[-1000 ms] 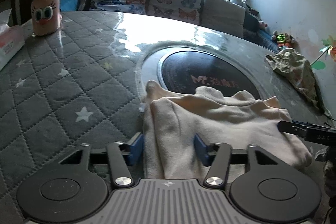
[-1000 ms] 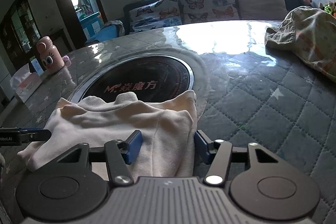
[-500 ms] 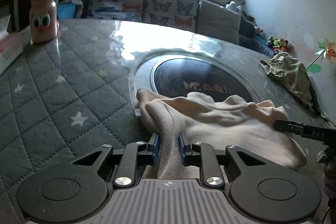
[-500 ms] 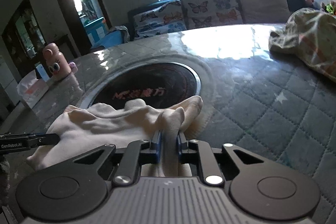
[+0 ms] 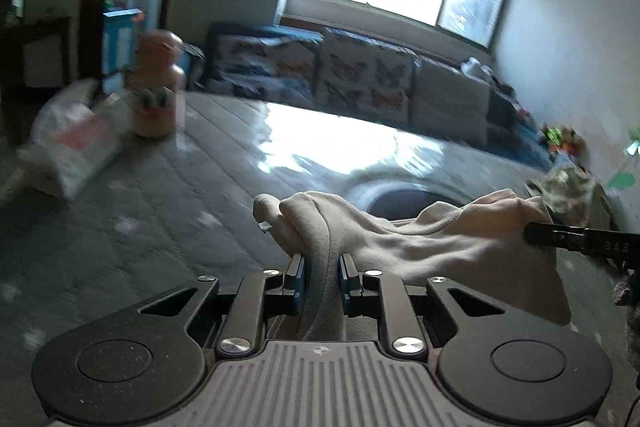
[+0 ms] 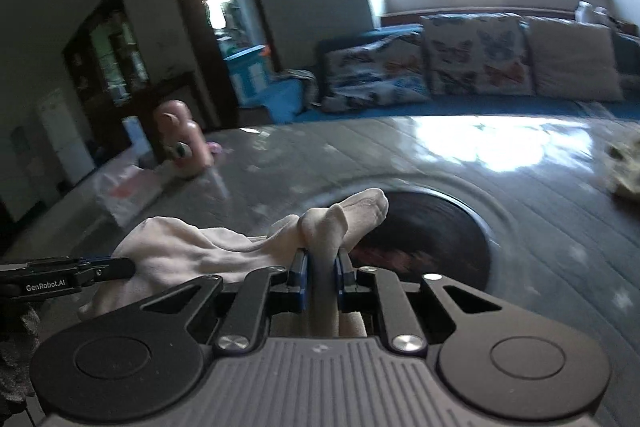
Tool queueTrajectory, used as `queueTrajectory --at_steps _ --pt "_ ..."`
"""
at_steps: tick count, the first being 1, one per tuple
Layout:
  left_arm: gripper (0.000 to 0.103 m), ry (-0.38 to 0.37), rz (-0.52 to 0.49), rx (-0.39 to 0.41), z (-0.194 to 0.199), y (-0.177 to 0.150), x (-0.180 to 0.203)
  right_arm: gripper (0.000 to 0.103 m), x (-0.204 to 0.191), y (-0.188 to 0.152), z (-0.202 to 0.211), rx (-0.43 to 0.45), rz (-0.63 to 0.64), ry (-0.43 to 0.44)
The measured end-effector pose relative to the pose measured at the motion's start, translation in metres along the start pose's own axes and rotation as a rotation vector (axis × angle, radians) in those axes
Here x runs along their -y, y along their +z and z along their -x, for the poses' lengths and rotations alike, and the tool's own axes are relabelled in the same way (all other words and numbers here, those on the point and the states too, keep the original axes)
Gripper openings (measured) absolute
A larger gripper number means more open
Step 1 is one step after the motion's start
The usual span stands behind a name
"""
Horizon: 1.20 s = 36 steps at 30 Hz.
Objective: Fold clothes
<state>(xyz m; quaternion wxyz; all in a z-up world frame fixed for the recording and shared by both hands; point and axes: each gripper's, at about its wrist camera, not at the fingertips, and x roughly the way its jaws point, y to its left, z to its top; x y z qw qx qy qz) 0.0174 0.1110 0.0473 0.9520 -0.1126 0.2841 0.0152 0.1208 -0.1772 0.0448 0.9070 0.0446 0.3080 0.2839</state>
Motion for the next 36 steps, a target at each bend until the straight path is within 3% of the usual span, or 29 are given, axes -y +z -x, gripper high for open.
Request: queueTrajectory --at_steps 6,13,17,21,25,28,36 --pt "0.019 0.102 0.036 0.047 0.015 0.018 -0.046 0.012 -0.039 0.023 -0.044 -0.017 0.040 0.091" --pt "0.019 0.191 0.090 0.033 0.014 0.020 -0.089 0.012 -0.077 0.034 -0.092 -0.047 0.084 0.156" --pt "0.022 0.214 0.109 -0.024 0.002 0.008 -0.102 0.013 -0.085 0.032 -0.121 -0.103 0.099 0.145" --pt "0.025 0.272 0.115 -0.053 -0.002 -0.003 -0.111 0.016 -0.084 0.023 -0.136 -0.142 0.141 0.071" --pt "0.037 0.275 0.091 -0.013 0.008 0.002 -0.108 0.017 -0.085 0.020 -0.123 -0.140 0.171 0.072" --pt "0.037 0.251 0.054 -0.007 0.004 0.006 -0.097 0.028 -0.093 0.016 -0.120 -0.155 0.210 0.098" --pt "0.037 0.202 0.013 -0.087 -0.023 -0.008 -0.078 0.030 -0.111 -0.006 -0.121 -0.212 0.311 0.134"
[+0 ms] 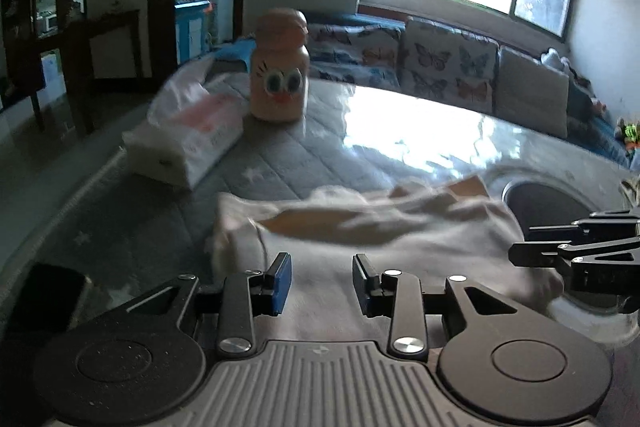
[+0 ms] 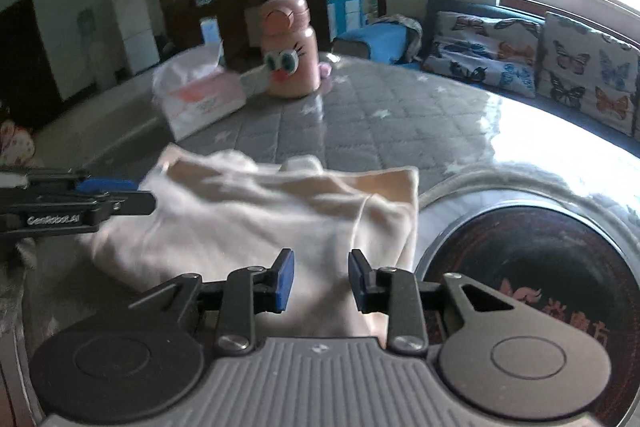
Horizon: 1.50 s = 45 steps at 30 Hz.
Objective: Fold clothes
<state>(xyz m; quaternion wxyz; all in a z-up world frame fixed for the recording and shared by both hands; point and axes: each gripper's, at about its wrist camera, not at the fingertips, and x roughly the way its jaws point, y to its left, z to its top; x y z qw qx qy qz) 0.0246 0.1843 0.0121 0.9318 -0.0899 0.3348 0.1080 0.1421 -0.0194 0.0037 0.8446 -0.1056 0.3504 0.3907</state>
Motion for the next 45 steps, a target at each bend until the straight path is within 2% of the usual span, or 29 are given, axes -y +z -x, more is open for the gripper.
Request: queueTrajectory --at_steps 4,10,17,21,22,25,28,29,30,34,35,37,38,41,43,45 --pt "0.037 -0.006 -0.006 -0.016 -0.006 0.000 0.002 0.030 -0.002 -0.004 -0.008 -0.035 0.017 -0.009" --pt "0.037 -0.024 -0.035 0.012 -0.020 0.024 0.009 0.030 0.001 0.019 -0.012 0.005 -0.008 -0.004" --pt "0.036 0.002 -0.032 -0.055 -0.062 0.035 0.007 0.031 0.012 0.029 -0.049 -0.027 -0.049 -0.024" --pt "0.037 0.003 -0.014 -0.063 -0.066 0.034 0.003 0.036 0.014 0.031 -0.051 -0.027 -0.058 -0.030" --pt "0.040 0.003 -0.016 -0.058 -0.064 0.033 0.004 0.037 0.013 0.031 -0.050 -0.025 -0.055 -0.031" --pt "0.053 0.002 -0.025 -0.039 -0.052 0.031 0.008 0.052 0.010 0.030 -0.042 -0.015 -0.043 -0.041" --pt "0.062 0.003 -0.027 -0.021 -0.040 0.027 0.012 0.059 0.005 0.025 -0.031 -0.010 -0.037 -0.043" --pt "0.068 0.004 -0.027 -0.016 -0.035 0.025 0.013 0.068 0.003 0.023 -0.028 -0.009 -0.033 -0.043" --pt "0.070 0.007 -0.028 -0.011 -0.031 0.023 0.014 0.073 0.001 0.021 -0.024 -0.006 -0.029 -0.044" --pt "0.088 0.012 -0.031 0.009 -0.014 0.015 0.021 0.084 -0.007 0.010 -0.007 0.010 -0.016 -0.054" --pt "0.091 0.012 -0.036 0.015 -0.009 0.013 0.023 0.084 -0.007 0.008 -0.004 0.012 -0.020 -0.053" --pt "0.096 0.013 -0.047 0.027 -0.001 0.008 0.028 0.085 -0.009 0.001 0.002 0.016 -0.023 -0.055" --pt "0.098 0.013 -0.052 0.032 0.004 0.006 0.030 0.092 -0.011 -0.003 0.006 0.016 -0.020 -0.059" --pt "0.103 0.012 -0.062 0.047 0.015 -0.001 0.036 0.097 -0.015 -0.012 0.014 0.022 -0.011 -0.075" --pt "0.103 0.013 -0.063 0.051 0.021 -0.004 0.039 0.102 -0.017 -0.017 0.020 0.027 -0.011 -0.082" --pt "0.103 0.016 -0.060 0.051 0.026 -0.008 0.041 0.103 -0.019 -0.021 0.026 0.033 -0.014 -0.088"
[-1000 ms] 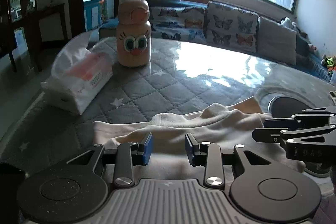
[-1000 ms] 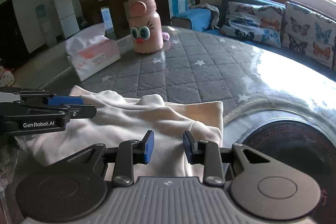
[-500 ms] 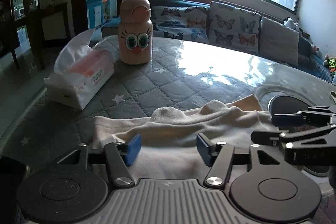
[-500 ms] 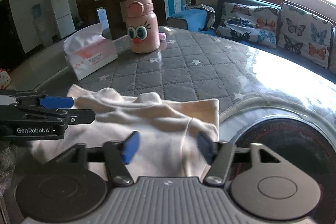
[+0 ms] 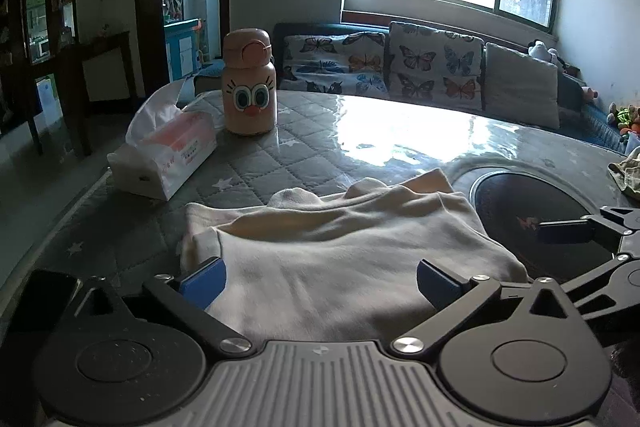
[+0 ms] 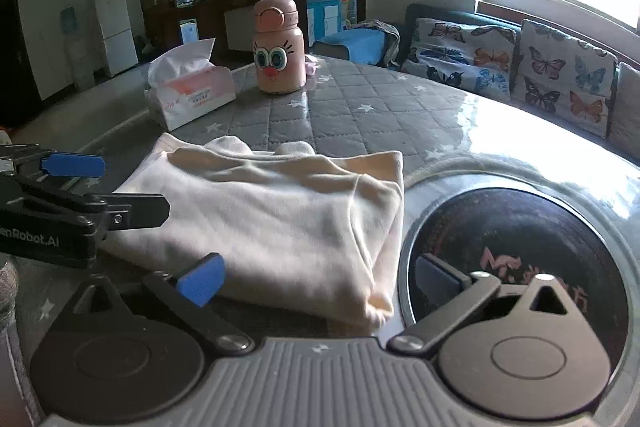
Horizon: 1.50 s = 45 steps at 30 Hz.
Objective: Fold clothes
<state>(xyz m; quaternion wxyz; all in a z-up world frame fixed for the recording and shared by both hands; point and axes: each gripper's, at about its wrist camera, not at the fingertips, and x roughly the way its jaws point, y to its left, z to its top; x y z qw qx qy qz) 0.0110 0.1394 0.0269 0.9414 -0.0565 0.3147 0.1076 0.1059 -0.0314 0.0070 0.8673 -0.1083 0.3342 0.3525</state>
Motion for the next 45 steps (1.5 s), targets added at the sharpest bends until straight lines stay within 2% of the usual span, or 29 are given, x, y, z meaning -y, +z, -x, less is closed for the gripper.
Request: queueTrajectory --at_steps 4,11,29,45 --pt "0.103 0.004 0.012 -0.006 0.007 -0.008 0.003 0.103 -0.002 -0.008 0.011 0.015 -0.013 -0.011" --pt "0.103 0.006 0.017 -0.005 0.018 -0.018 0.007 0.103 -0.006 -0.022 0.017 -0.006 0.001 -0.028" --pt "0.103 0.013 0.017 -0.030 0.023 -0.029 0.013 0.103 -0.010 -0.032 0.023 -0.012 -0.009 -0.054" --pt "0.103 0.031 0.030 -0.049 0.023 -0.035 0.013 0.103 -0.014 -0.038 0.023 -0.021 -0.013 -0.044"
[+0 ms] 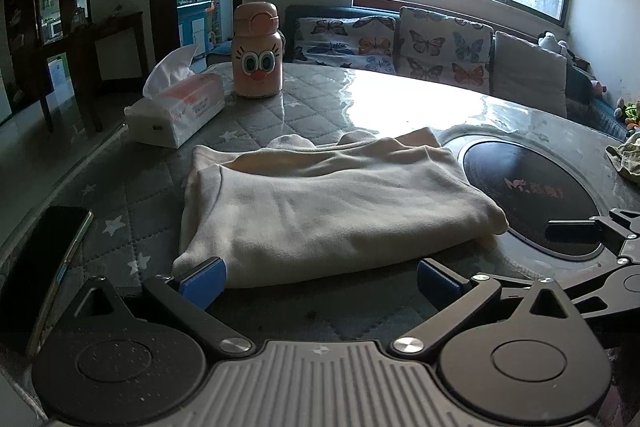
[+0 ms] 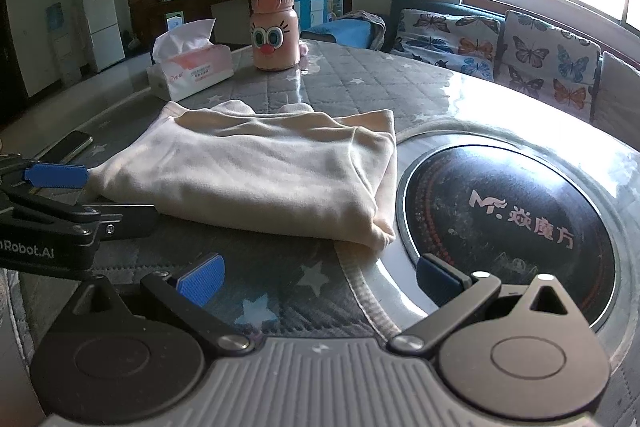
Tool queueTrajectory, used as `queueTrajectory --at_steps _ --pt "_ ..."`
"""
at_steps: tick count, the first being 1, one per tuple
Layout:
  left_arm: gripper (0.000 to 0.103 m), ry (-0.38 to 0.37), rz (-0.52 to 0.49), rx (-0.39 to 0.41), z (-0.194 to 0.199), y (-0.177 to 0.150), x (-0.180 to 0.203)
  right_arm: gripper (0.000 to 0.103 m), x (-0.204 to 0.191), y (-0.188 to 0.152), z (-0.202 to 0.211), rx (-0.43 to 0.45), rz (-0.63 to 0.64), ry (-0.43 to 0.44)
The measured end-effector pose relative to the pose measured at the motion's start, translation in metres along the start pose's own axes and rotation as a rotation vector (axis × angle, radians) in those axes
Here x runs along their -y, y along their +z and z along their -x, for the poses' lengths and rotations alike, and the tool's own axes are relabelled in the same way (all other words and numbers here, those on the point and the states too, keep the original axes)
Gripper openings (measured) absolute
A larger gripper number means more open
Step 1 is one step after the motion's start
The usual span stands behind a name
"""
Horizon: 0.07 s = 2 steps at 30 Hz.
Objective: Fold clothes
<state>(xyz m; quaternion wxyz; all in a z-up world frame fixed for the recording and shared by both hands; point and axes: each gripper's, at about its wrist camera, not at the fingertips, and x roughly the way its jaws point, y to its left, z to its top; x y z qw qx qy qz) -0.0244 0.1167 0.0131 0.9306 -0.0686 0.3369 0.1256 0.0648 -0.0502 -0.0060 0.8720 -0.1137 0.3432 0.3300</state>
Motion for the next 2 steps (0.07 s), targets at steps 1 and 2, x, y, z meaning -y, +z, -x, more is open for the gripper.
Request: queueTrajectory --at_steps 1,2 --pt "0.103 0.001 0.000 -0.001 0.0002 -0.0003 0.0000 0.103 0.0001 -0.0003 0.0000 0.000 -0.001 0.001" --pt "0.103 0.001 0.001 -0.001 0.0003 -0.0007 0.0001 0.103 0.0001 -0.0005 -0.0003 0.000 -0.002 0.002"
